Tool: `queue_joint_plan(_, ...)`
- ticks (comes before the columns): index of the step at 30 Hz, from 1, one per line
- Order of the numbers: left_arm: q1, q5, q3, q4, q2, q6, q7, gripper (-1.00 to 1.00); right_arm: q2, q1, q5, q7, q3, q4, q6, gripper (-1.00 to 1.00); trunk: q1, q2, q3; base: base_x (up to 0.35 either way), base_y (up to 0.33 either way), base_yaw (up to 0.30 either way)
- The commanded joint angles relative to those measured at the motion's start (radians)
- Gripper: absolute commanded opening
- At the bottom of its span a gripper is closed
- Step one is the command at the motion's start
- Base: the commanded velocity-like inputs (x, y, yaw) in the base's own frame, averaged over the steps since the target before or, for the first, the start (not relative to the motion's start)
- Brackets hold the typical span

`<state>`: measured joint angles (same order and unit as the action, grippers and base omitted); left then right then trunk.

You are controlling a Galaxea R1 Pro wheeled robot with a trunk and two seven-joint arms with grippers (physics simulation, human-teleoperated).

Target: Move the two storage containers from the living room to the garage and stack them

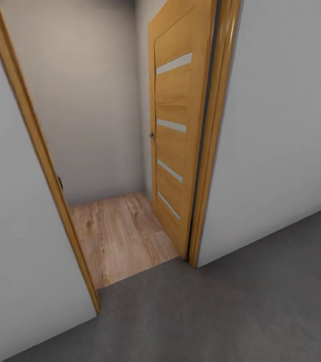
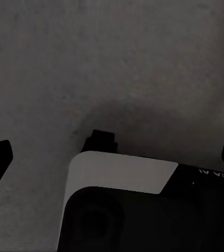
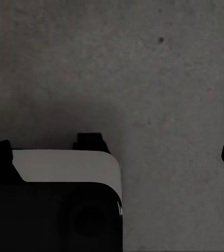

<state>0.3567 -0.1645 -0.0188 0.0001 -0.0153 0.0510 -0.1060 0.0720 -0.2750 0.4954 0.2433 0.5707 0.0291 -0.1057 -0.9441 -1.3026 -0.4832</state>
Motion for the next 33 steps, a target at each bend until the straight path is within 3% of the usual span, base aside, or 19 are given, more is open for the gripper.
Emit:
queue_joint_plan(1,0.001,-0.006,-0.001,0.0,0.0,0.003,-0.003,1.0,0.001,-0.001,0.01,0.0,0.008,0.003,-0.005,1.0,0.0,-0.001,-0.001,0.284,-0.164,0.0)
queue_joint_plan(15,0.001,-0.006,-0.001,0.0,0.0,0.003,-0.003,1.0,0.005,-0.001,0.011,0.004,0.009,0.003,-0.005,1.0,0.0,-0.001,-0.001,0.284,-0.164,0.008)
queue_joint_plan(33,0.001,-0.007,-0.001,0.0,0.001,0.003,-0.003,1.0,0.005,-0.001,0.011,0.004,0.009,0.003,-0.006,1.0,0.0,-0.001,-0.012,0.284,-0.164,0.223)
